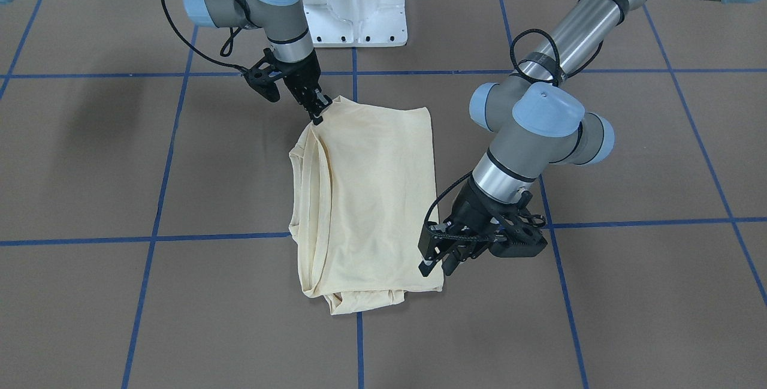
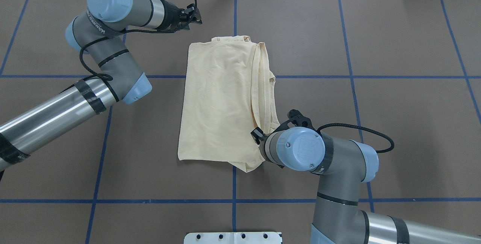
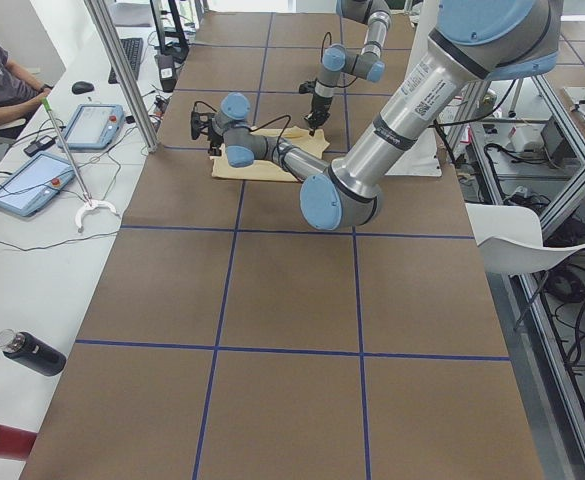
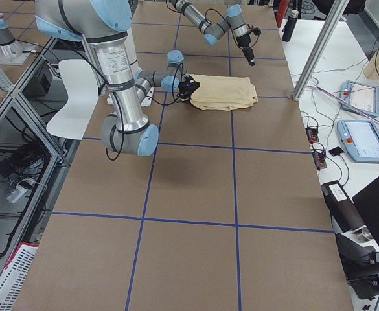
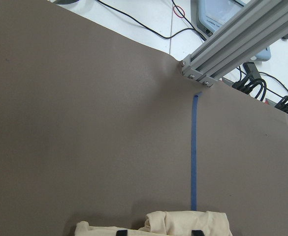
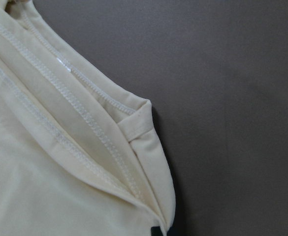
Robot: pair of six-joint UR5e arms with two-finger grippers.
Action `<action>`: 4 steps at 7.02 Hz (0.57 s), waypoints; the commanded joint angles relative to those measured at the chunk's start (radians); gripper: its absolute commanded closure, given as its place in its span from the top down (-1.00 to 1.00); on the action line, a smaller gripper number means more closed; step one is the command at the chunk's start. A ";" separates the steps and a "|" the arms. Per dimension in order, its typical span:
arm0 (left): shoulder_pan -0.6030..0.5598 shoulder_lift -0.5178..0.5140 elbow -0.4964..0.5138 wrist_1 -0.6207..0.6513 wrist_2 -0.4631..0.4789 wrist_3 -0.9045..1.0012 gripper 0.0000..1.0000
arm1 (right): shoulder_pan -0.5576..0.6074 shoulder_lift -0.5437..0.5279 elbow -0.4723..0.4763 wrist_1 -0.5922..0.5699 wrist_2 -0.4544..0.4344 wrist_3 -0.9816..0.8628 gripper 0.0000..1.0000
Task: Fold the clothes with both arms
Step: 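Move the left gripper down to the shirt's near corner and grasp it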
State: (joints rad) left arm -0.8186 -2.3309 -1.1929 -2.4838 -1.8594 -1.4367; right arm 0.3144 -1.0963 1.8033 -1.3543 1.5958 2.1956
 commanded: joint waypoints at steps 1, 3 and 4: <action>0.010 0.126 -0.180 0.002 -0.003 -0.008 0.06 | -0.001 -0.013 0.071 -0.078 0.004 0.001 -1.00; 0.077 0.243 -0.345 0.012 -0.021 -0.222 0.06 | -0.006 -0.013 0.068 -0.078 0.004 0.001 -1.00; 0.160 0.312 -0.446 0.046 0.014 -0.291 0.06 | -0.006 -0.013 0.070 -0.078 0.004 -0.001 -1.00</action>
State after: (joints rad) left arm -0.7391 -2.0977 -1.5243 -2.4664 -1.8686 -1.6264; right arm 0.3095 -1.1088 1.8711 -1.4312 1.5998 2.1963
